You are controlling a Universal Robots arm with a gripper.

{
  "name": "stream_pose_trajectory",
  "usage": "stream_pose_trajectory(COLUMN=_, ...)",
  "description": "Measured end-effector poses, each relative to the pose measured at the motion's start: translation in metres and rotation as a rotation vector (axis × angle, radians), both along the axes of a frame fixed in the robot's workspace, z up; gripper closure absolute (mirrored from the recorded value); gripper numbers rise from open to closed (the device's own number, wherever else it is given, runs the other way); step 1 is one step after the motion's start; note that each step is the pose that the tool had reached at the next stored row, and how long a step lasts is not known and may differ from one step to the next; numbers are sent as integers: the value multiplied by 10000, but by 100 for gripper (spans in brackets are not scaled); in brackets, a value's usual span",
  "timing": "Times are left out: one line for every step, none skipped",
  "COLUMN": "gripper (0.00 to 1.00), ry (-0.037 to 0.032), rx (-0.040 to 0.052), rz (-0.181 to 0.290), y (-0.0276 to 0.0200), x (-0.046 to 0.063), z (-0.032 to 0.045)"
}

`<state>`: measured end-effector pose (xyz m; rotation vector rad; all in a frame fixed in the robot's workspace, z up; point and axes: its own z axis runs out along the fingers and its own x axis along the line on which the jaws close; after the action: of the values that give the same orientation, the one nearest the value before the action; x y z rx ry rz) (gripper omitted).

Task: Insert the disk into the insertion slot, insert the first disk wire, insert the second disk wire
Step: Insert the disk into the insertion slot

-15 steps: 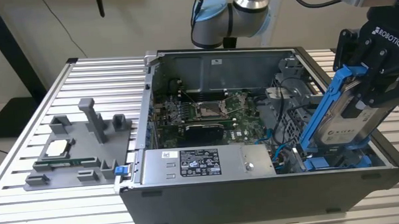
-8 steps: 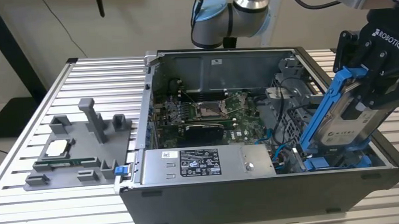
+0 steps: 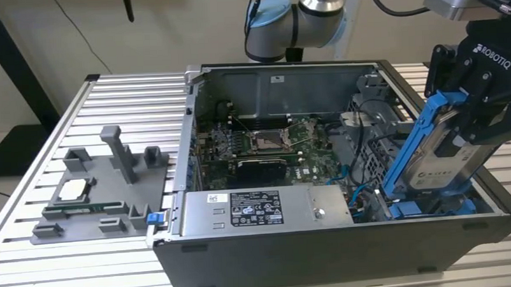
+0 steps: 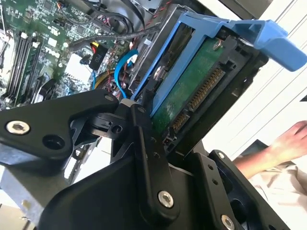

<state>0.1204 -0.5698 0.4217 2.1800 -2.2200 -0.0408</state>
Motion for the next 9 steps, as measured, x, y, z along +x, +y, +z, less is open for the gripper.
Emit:
stream_pose_trajectory(gripper=100, ry=0, rx=-2, rz=0, y=0, x=0, z=-3)
stream_pose_trajectory(gripper=100, ry=0, rx=-1, rz=0, y=0, x=0, z=-4)
stream_pose_trajectory(gripper=100, ry=0, rx=-2, rz=0, y=0, x=1, z=-5)
stream_pose_trajectory(gripper=100, ry=0, rx=-1, rz=0, y=0, x=1, z=-7)
stream_pose_trajectory(gripper=100, ry=0, rx=0, rz=0, y=0, x=2, z=-9)
stream_pose_trajectory(gripper=100, ry=0, rx=-1, rz=0, y=0, x=3, z=-10)
stream_pose_trajectory(gripper=100, ry=0, rx=-2, rz=0, y=0, x=3, z=-12)
stream_pose_trajectory(gripper=100, ry=0, rx=-1, rz=0, y=0, x=4, z=-13)
stream_pose_trajectory(gripper=100, ry=0, rx=-1, rz=0, y=0, x=5, z=-15)
